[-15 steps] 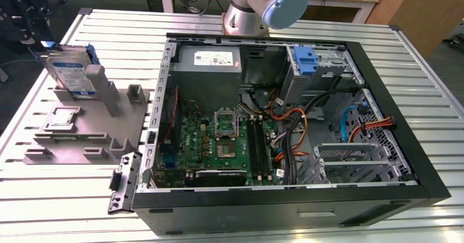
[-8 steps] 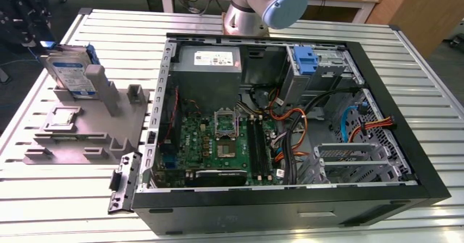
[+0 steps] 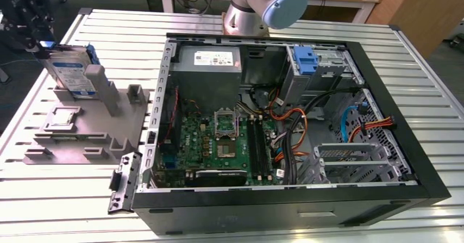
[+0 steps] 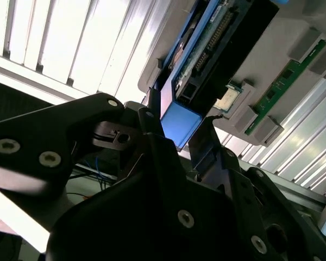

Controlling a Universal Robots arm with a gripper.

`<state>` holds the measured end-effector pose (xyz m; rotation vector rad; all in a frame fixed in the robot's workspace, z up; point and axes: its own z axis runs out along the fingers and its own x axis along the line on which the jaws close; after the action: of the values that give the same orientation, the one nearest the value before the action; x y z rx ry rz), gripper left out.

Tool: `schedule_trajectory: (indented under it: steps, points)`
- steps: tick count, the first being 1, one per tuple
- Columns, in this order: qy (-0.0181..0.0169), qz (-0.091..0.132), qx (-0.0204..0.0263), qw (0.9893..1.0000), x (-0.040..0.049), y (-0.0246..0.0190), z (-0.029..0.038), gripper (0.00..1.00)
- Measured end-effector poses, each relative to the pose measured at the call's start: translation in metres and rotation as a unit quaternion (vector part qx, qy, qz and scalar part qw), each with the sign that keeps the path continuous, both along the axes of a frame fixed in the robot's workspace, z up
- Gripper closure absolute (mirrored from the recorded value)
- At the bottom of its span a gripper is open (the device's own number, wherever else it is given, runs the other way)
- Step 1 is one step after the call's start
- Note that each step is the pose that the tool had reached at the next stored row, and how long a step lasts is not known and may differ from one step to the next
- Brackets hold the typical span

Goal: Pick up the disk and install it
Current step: 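Pick up the disk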

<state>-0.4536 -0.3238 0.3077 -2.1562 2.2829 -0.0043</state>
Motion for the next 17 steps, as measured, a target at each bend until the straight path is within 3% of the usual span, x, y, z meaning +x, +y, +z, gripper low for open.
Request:
schedule_trajectory:
  steps: [17]
  points:
    - [-0.0001,0.000,0.0003,1.0000,-0.0016,-0.0005,-0.0166,0.53]
